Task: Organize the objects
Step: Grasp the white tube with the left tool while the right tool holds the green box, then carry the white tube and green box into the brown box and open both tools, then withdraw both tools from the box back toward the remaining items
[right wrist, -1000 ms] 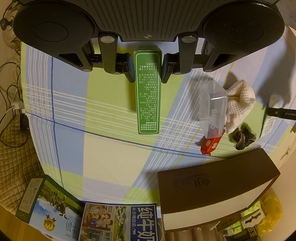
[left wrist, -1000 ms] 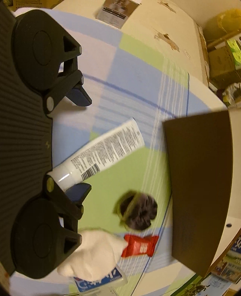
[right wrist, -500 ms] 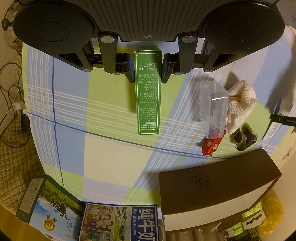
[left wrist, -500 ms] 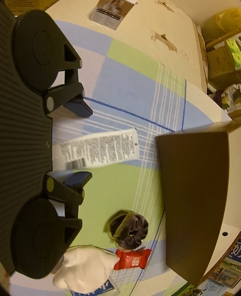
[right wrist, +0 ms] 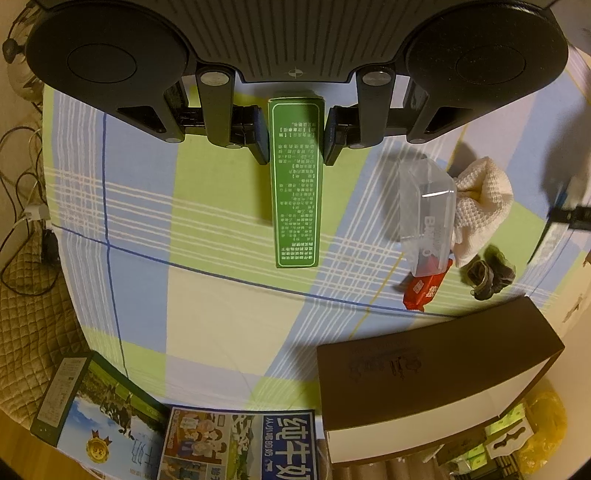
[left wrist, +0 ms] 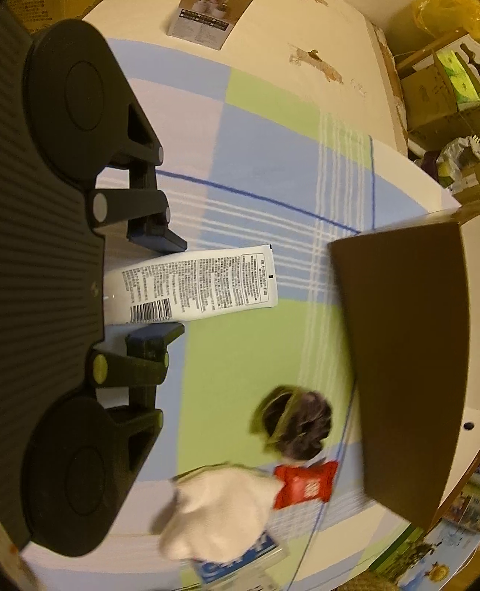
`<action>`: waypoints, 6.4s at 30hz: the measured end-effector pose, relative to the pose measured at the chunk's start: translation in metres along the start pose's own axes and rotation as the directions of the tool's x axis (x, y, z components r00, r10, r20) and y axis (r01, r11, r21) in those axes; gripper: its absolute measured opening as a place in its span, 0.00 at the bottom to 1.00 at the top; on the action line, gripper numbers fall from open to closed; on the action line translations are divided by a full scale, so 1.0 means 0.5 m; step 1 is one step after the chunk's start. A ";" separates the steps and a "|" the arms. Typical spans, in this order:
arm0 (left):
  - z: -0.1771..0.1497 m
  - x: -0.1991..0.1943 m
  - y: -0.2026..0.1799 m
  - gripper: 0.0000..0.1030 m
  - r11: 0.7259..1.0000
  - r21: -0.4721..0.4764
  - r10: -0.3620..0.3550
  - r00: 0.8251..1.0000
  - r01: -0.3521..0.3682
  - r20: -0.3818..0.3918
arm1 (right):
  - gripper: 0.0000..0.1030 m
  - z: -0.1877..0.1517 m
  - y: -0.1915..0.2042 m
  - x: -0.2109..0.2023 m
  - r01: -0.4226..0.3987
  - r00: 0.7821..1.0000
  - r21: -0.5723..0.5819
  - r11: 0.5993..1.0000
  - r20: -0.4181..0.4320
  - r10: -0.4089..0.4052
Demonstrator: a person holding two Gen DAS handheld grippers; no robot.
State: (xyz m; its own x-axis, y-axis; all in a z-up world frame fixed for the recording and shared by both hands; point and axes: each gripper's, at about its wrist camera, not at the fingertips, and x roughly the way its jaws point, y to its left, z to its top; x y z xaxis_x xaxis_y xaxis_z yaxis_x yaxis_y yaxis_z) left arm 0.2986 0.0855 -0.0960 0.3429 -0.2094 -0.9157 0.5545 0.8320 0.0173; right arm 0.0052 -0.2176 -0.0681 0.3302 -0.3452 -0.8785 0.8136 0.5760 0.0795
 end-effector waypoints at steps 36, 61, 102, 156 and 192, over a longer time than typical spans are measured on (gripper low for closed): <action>-0.007 -0.050 -0.012 0.33 0.998 -0.058 0.009 0.999 -0.007 0.034 | 0.26 0.029 -0.007 0.022 -0.026 0.999 -0.014 1.000 0.024 0.027; 0.106 -0.198 -0.029 0.33 0.998 -0.026 -0.051 0.960 0.061 0.274 | 0.27 0.184 0.086 -0.062 -0.186 0.959 -0.104 0.977 0.197 0.204; 0.416 -0.030 -0.008 0.33 0.996 0.083 -0.054 0.989 0.043 0.139 | 0.27 0.519 0.282 0.136 -0.287 0.924 -0.164 0.944 0.212 0.318; 0.352 -0.148 0.032 0.68 0.993 0.060 -0.114 0.961 0.102 0.251 | 0.33 0.418 0.224 0.046 -0.257 0.933 -0.137 0.957 0.223 0.283; 0.157 -0.268 -0.113 0.78 0.986 0.083 -0.163 0.956 0.147 0.245 | 0.33 0.197 0.112 -0.129 -0.309 0.918 -0.027 0.951 0.254 0.305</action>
State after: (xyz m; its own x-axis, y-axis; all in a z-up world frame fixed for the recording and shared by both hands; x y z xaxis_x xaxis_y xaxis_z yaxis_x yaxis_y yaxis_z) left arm 0.2807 0.0261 0.0571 0.4233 -0.4619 -0.7794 0.6599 0.7466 -0.0840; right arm 0.0766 -0.2358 0.0395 0.6730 -0.3291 -0.6623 0.6586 0.6741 0.3343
